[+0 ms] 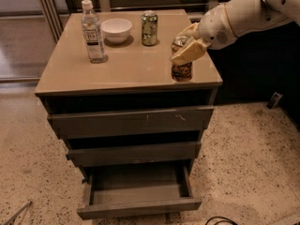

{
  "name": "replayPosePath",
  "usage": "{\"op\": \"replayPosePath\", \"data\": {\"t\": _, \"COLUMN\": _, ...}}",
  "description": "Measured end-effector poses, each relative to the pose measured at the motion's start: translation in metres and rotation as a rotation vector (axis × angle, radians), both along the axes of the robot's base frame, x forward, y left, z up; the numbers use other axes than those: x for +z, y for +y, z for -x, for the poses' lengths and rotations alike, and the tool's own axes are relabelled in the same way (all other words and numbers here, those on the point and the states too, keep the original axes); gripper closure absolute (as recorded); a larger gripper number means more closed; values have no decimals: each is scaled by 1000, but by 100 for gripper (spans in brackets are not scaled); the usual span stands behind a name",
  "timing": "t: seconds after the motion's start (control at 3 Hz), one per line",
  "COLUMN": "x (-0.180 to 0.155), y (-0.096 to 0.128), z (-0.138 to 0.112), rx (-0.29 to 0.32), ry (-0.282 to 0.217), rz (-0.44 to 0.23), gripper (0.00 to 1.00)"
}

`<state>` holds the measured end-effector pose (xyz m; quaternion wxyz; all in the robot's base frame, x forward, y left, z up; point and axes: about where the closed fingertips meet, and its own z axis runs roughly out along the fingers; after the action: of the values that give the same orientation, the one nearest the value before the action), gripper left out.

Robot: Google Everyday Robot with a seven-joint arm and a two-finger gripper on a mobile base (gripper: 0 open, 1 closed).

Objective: Place orange can into bottom drawer

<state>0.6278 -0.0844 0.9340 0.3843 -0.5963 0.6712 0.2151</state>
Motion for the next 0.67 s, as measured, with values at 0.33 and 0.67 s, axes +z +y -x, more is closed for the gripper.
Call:
{"op": "replayPosePath", "data": {"t": 0.33, "x": 1, "y": -6, "z": 59, "rx": 14, "ry": 70, "rz": -28, "gripper": 100}}
{"op": "replayPosePath", "data": {"t": 0.67, "x": -3, "y": -10, "z": 73, "rx": 12, "ry": 94, "rz": -34, "gripper": 100}}
